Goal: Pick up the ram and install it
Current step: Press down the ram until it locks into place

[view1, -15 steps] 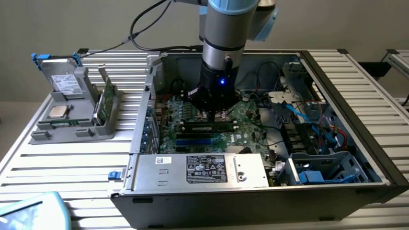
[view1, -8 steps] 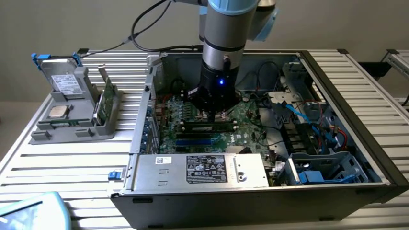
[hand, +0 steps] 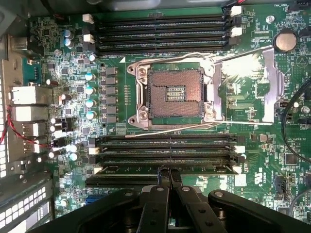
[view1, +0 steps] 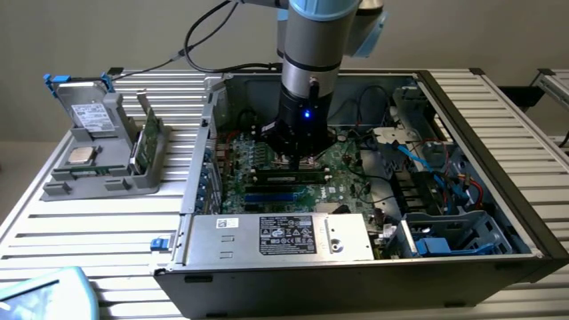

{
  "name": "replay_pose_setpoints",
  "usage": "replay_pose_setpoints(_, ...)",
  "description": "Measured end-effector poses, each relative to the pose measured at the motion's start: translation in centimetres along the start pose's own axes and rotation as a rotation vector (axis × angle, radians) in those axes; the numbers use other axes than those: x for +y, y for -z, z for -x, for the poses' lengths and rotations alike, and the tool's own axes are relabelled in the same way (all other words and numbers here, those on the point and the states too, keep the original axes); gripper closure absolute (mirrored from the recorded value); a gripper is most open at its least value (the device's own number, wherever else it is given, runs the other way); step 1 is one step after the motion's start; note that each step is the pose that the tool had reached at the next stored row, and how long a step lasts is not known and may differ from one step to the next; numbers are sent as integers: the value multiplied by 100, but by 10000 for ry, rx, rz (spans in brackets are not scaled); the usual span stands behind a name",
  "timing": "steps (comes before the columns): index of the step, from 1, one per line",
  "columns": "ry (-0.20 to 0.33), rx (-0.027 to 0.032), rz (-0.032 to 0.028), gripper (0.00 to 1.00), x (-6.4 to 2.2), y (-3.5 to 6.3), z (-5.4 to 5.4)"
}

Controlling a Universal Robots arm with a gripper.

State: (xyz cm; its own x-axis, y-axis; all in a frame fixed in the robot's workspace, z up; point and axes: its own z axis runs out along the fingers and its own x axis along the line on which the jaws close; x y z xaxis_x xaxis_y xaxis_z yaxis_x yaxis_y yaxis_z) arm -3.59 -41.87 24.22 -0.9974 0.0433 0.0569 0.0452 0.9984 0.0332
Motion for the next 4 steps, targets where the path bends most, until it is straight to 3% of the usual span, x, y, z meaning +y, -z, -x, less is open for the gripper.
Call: replay_pose_setpoints(4,-2,21,-2,89,0,0,0)
